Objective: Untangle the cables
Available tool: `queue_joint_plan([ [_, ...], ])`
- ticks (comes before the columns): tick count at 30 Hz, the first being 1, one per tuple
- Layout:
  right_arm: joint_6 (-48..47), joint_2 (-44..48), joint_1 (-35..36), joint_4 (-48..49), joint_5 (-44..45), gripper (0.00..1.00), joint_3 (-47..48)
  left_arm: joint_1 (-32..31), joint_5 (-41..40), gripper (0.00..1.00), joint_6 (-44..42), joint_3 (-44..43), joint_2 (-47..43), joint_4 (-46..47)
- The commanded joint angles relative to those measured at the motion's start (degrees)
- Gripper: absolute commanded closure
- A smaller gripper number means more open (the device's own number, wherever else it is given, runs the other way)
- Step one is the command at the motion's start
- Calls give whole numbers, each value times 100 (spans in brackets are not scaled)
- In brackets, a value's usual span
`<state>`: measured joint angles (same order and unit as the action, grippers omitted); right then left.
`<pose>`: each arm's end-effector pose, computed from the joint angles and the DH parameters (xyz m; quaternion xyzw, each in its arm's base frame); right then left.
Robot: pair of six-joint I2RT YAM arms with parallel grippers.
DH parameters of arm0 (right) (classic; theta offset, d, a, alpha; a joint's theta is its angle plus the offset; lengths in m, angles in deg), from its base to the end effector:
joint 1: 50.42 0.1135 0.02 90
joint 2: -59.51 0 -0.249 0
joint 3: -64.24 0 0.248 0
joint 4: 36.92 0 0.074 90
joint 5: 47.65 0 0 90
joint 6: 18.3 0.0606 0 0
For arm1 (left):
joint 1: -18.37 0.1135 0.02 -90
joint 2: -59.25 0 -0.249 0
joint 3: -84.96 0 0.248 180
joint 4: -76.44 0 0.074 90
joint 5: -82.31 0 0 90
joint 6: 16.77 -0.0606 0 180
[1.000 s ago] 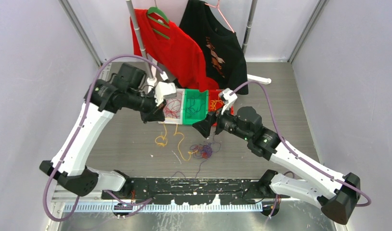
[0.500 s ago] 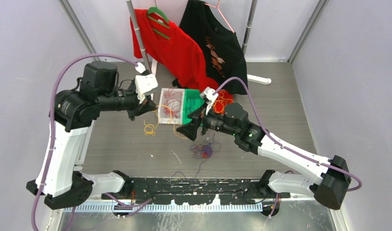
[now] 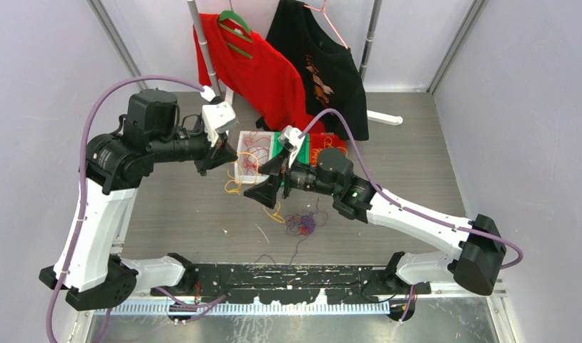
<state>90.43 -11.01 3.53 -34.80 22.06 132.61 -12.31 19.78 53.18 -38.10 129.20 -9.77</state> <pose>0.1688 0.2676 0.3389 -0.3293 0.6259 0.5127 0.4867 0.1496 -0.1213 0.4760 0.4681 0.7233 -0.2507 0.4414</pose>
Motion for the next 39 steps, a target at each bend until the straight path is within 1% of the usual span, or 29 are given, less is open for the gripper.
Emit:
queue_joint_plan([
  [1,52,-203,249,635,27,4,362,-9,128,100,518,81,-31,613],
  [4,-27,-368,349,731,323,6,404,-9,324,100,741,94,-2,656],
  [7,-25,-526,396,1053,708,11,382,-9,486,100,935,129,-4,700],
  [9,-38,-617,434,1256,1045,16,411,-9,583,100,1071,157,-4,751],
  [10,-34,-660,440,1349,1105,22,421,-9,623,100,1152,175,-14,769],
  [11,-33,-690,436,1398,1136,31,448,-9,640,100,1201,190,-16,796],
  [12,-35,-721,437,1410,1178,45,470,-9,649,100,1219,210,-23,822],
  [13,-35,-725,433,1351,1241,62,512,-9,633,100,1237,228,-23,837],
  [14,-59,-714,434,1252,1311,76,549,-9,596,100,1240,247,-33,847],
  [15,-76,-691,434,1117,1344,88,585,-9,517,100,1241,283,-39,857],
  [16,-134,-653,424,913,1378,95,625,-9,369,97,1241,328,-51,878],
  [17,-176,-605,391,655,1447,99,694,-9,182,84,1225,366,-59,887],
  [19,-275,-480,295,48,1641,99,779,-9,-210,51,1041,406,-53,810],
  [20,-356,-399,233,-214,1761,99,784,-2,-416,38,938,417,-50,755],
  [23,-573,-142,-136,-878,2125,99,762,17,-819,6,730,521,-72,643],
  [24,-647,-71,-322,-1066,2177,99,778,25,-845,0,702,570,-84,616],
  [27,-631,81,-1020,-1421,2188,99,797,27,-803,0,648,753,-180,614],
  [31,-657,107,-1901,-1463,2046,99,815,34,-804,0,597,954,-301,679],
  [34,-878,-47,-2283,-1441,2137,99,915,31,-808,1,537,1003,-339,661],
  [39,-913,-521,-2611,-1091,2342,99,920,27,-800,1,450,1108,-402,642],
])
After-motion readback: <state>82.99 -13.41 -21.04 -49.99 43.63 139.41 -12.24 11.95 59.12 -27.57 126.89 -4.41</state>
